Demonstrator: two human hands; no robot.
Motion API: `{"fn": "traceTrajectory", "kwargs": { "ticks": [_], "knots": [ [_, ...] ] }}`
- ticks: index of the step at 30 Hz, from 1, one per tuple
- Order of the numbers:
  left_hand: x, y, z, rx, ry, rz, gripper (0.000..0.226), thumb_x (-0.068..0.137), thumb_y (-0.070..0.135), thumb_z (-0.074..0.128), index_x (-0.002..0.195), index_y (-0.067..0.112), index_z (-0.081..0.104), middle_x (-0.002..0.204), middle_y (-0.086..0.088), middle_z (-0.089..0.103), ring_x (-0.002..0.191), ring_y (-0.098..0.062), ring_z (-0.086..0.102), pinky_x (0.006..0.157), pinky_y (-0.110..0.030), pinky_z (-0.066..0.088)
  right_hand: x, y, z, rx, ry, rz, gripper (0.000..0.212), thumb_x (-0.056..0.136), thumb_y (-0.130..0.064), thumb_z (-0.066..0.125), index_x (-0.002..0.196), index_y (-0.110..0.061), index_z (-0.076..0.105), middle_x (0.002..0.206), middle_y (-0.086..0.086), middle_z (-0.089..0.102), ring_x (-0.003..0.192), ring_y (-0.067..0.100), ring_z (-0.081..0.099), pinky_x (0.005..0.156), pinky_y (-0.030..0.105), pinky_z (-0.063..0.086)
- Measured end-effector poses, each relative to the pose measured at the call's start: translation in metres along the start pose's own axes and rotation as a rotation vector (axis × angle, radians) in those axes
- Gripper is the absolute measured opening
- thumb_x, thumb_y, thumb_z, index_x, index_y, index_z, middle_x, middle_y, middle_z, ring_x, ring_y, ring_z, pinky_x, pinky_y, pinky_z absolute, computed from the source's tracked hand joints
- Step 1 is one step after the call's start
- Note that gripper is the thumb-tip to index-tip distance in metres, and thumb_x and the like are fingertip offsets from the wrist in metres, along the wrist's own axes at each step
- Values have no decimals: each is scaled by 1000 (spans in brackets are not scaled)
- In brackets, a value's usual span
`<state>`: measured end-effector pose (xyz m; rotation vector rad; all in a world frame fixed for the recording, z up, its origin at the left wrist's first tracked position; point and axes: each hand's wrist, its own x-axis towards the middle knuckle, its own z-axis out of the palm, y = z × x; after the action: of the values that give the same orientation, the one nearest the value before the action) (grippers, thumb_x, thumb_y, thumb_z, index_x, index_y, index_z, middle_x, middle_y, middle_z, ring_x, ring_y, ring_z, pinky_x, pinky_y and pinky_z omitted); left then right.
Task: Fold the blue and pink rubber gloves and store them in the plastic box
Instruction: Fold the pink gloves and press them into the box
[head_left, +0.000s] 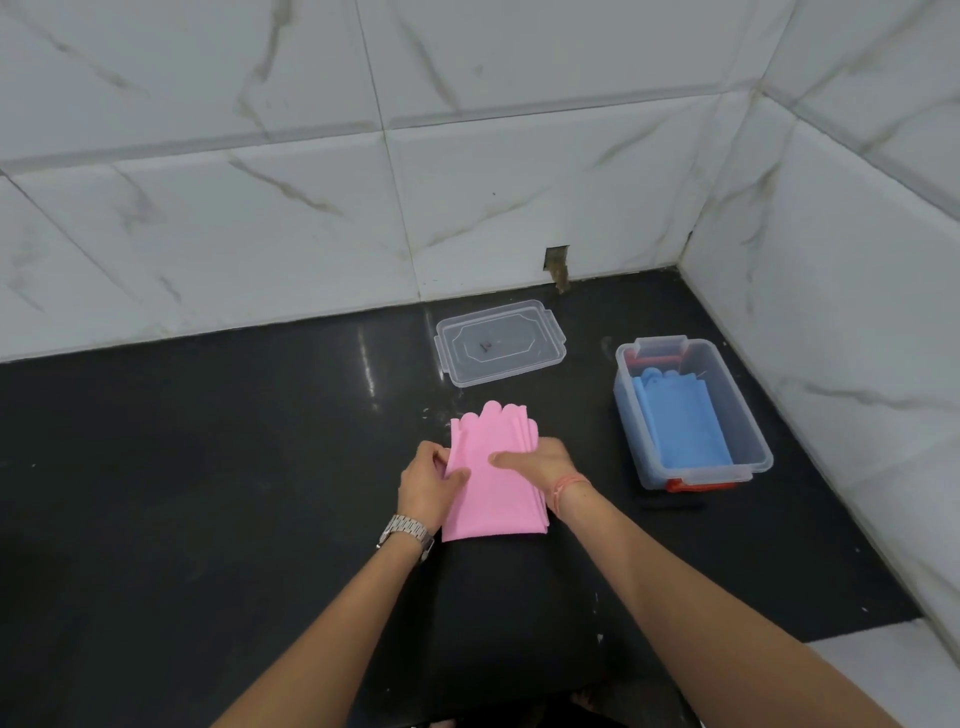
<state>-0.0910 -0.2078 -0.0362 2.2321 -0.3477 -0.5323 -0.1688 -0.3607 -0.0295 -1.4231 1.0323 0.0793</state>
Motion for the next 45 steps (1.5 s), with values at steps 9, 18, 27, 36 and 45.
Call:
{"fn": "traceTrajectory", "kwargs": {
  "ticks": [9,18,27,36,45],
  "knots": [
    [-22,-3,6,-460,-63,41,45,82,15,74,115,23,45,115,4,59,103,-11,60,78,-23,50,-41,-4,-17,31,-146,-218,32,79,-22,72,109,-22,62,101,2,68,92,17,66,71,30,55],
    [-33,70,37,-1094,-690,-177,55,89,34,64,137,12,48,134,-15,57,125,-31,54,100,-50,47,-78,-47,-118,143,-104,-322,38,81,-17,73,116,-20,58,109,7,67,98,23,65,82,41,55],
    [-5,190,102,-701,-548,-98,34,85,18,71,112,7,54,117,-14,65,100,-26,67,74,-40,60,-32,-72,-247,189,0,-262,24,79,-5,72,101,-14,67,97,7,73,92,26,67,68,35,55],
    [-5,214,128,128,-229,218,21,80,29,69,76,16,53,80,-4,61,74,-24,56,59,-28,39,8,-56,-254,-172,153,-220,34,74,-16,78,101,-19,57,101,1,60,86,17,58,68,30,45],
    [-11,210,136,427,-180,303,30,81,35,66,97,12,56,97,-6,61,81,-25,59,61,-30,37,15,-52,-247,-443,312,-255,54,84,-25,63,130,-14,37,107,4,51,89,21,51,72,30,38]
  ]
}}
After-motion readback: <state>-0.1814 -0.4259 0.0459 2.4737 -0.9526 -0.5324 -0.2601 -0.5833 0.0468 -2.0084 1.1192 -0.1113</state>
